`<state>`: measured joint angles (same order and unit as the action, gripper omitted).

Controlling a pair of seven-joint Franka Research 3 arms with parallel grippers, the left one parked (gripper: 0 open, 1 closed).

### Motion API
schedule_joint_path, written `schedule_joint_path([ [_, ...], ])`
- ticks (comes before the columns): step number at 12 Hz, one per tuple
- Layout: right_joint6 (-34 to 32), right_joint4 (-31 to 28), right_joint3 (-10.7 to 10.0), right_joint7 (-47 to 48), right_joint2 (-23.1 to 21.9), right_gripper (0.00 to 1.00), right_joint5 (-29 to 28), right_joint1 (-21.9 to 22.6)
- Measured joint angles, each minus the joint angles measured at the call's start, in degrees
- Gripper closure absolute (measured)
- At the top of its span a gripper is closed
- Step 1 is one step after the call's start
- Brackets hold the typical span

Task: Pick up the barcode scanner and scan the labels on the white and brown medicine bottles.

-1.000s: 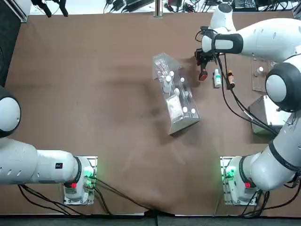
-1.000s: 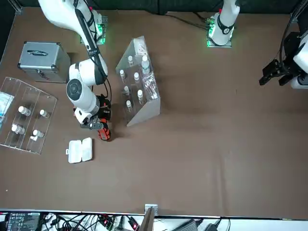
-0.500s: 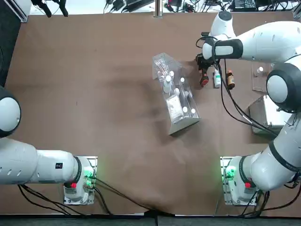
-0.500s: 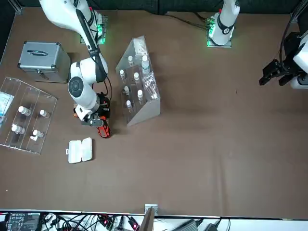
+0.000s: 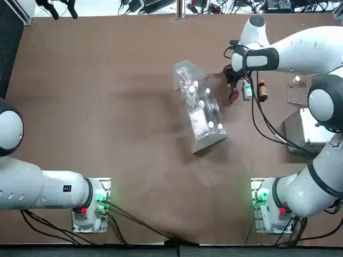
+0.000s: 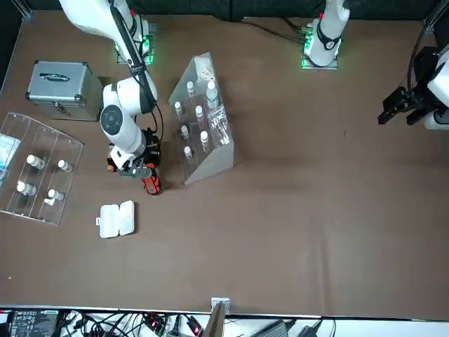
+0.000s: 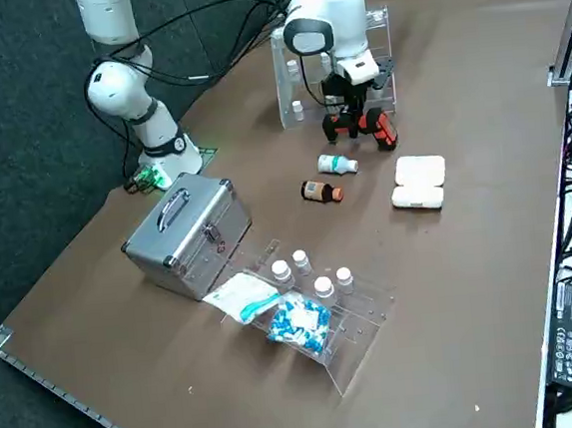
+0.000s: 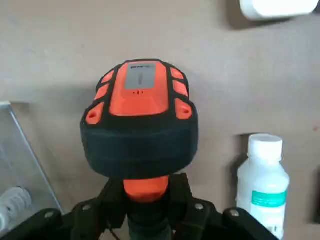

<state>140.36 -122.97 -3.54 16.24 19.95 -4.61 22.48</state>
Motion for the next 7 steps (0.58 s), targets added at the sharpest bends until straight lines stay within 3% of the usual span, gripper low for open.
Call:
schedule_joint_path([
  [7,0.0,-1.6,0.0,0.0,-0.1,0.56,0.3,0.1],
])
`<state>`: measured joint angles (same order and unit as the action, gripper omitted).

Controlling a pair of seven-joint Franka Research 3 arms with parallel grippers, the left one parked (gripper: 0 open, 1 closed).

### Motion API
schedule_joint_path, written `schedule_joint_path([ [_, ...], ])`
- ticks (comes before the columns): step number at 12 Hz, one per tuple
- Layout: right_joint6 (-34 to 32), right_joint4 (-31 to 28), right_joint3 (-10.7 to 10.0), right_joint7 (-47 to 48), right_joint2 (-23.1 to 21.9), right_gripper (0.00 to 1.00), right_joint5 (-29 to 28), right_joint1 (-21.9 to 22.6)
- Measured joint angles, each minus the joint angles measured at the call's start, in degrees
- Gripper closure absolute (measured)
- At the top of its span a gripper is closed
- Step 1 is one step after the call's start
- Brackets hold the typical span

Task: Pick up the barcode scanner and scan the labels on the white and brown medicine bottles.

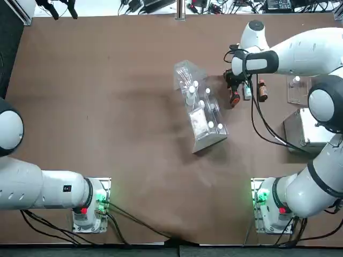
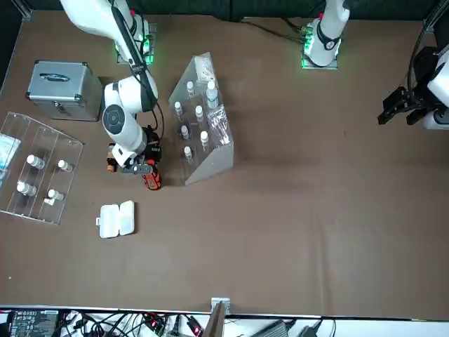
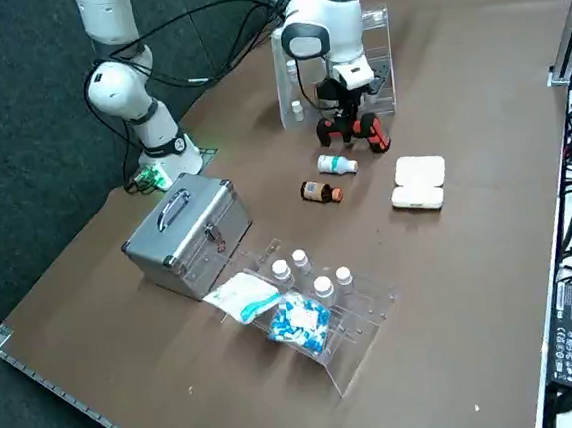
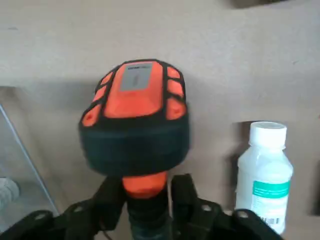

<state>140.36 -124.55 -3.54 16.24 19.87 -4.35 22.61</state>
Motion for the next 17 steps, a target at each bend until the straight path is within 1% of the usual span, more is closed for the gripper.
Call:
schedule_joint_path([
  [1,0.0,0.2,0.0,0.0,-0.1,0.37,0.0,0.4],
  [4,-0.3,1.6,0.0,1.5,-0.9,0.02,0.0,0.7],
  [5,-1.8,2.9,-0.1,2.0,-1.7,0.0,0.0,0.6],
  [6,-5.0,5.0,-0.4,2.2,-2.5,0.0,0.0,0.4],
  [7,-9.8,7.8,-0.7,2.2,-3.4,0.0,0.1,-0.4],
  [9,-19.3,14.1,-1.2,1.0,-5.2,0.0,1.3,-2.8],
  [11,-24.8,18.8,-1.5,-2.8,-6.9,0.0,1.6,-6.3],
  [14,-27.7,20.8,-1.7,-10.3,-9.6,0.0,1.9,-12.1],
  [17,-29.4,21.0,-1.9,-18.2,-12.3,0.0,1.9,-15.1],
])
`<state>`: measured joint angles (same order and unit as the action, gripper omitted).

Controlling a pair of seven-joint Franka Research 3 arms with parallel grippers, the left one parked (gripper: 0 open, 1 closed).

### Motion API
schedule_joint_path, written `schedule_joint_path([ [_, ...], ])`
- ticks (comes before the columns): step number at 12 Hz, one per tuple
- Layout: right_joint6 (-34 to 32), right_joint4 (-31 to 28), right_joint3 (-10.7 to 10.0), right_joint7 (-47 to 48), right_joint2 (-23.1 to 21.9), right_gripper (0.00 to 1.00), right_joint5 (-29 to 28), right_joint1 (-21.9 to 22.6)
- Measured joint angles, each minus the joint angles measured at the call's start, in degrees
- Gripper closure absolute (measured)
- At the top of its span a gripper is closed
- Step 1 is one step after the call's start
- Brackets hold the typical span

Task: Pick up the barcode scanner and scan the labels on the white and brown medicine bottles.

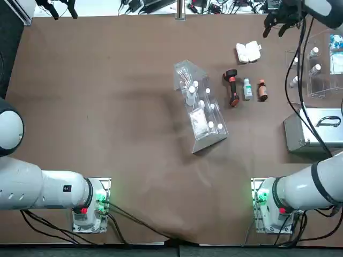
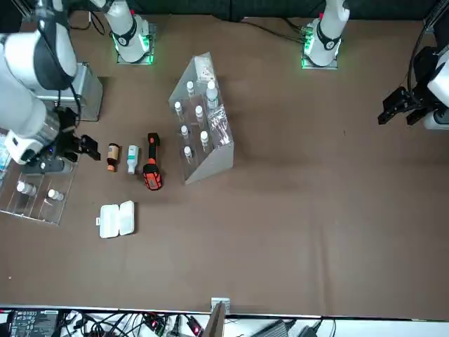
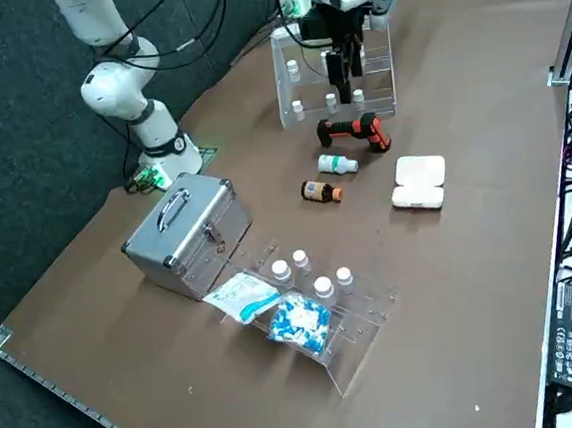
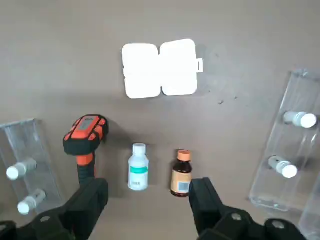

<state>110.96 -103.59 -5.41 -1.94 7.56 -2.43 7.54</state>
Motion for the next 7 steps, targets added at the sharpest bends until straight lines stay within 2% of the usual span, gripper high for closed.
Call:
schedule_joint_path([
  [3,-5.1,2.5,-0.1,-6.2,-2.8,0.0,0.1,-1.0],
  [4,-11.7,6.7,-0.2,-7.9,-4.0,0.0,0.1,-1.8],
  [5,-14.0,8.6,-0.2,-8.0,-4.3,0.0,0.1,-2.1],
  [7,-15.8,10.6,-0.3,-7.7,-4.7,0.0,0.1,-2.7],
])
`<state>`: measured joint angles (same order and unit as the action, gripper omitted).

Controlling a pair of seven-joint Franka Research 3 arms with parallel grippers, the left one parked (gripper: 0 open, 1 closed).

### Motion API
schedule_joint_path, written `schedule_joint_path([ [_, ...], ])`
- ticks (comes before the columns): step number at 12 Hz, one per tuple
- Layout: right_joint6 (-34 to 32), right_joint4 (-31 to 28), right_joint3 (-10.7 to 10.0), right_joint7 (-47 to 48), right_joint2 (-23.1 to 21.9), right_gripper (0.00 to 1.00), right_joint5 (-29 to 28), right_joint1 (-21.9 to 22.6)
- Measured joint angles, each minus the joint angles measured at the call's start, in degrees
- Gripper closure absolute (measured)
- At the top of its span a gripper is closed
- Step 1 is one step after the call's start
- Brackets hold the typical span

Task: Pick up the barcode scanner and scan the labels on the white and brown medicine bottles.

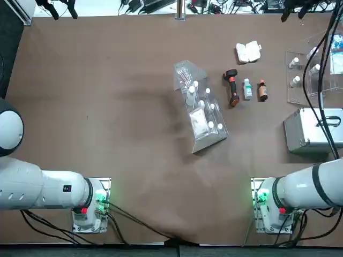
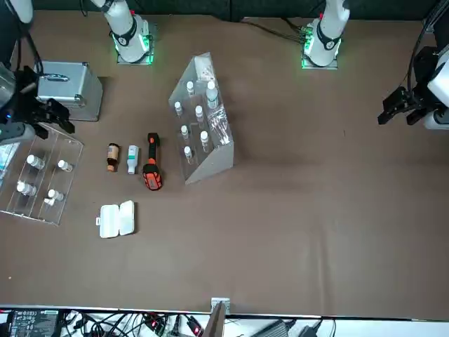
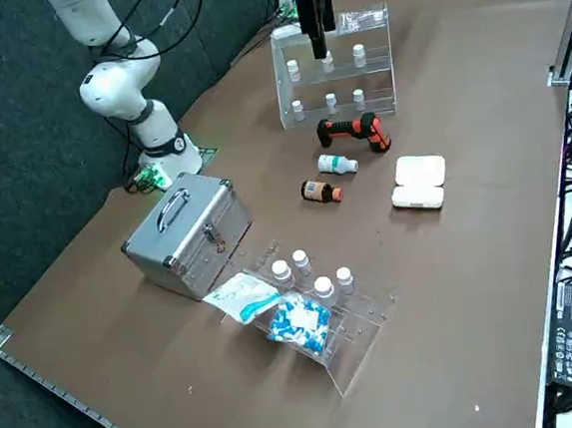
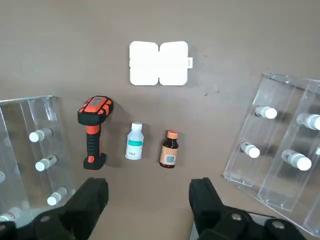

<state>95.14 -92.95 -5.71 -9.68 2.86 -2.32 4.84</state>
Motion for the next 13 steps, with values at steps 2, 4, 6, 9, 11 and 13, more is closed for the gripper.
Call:
schedule_joint_path([
  [2,-0.2,0.4,0.0,1.9,-0.2,0.0,0.4,-0.2],
  [4,-1.7,0.5,0.2,4.1,-0.9,0.0,0.6,-0.2],
  [6,-3.6,0.6,0.3,5.2,-2.7,0.0,1.0,-0.2],
  [9,-6.9,0.0,0.2,5.4,-6.1,0.0,1.2,-0.4],
  [11,-7.7,-1.5,0.1,5.4,-8.0,0.0,1.2,-0.6],
  [13,-7.7,-2.5,0.2,6.1,-8.8,0.0,1.2,-0.4],
])
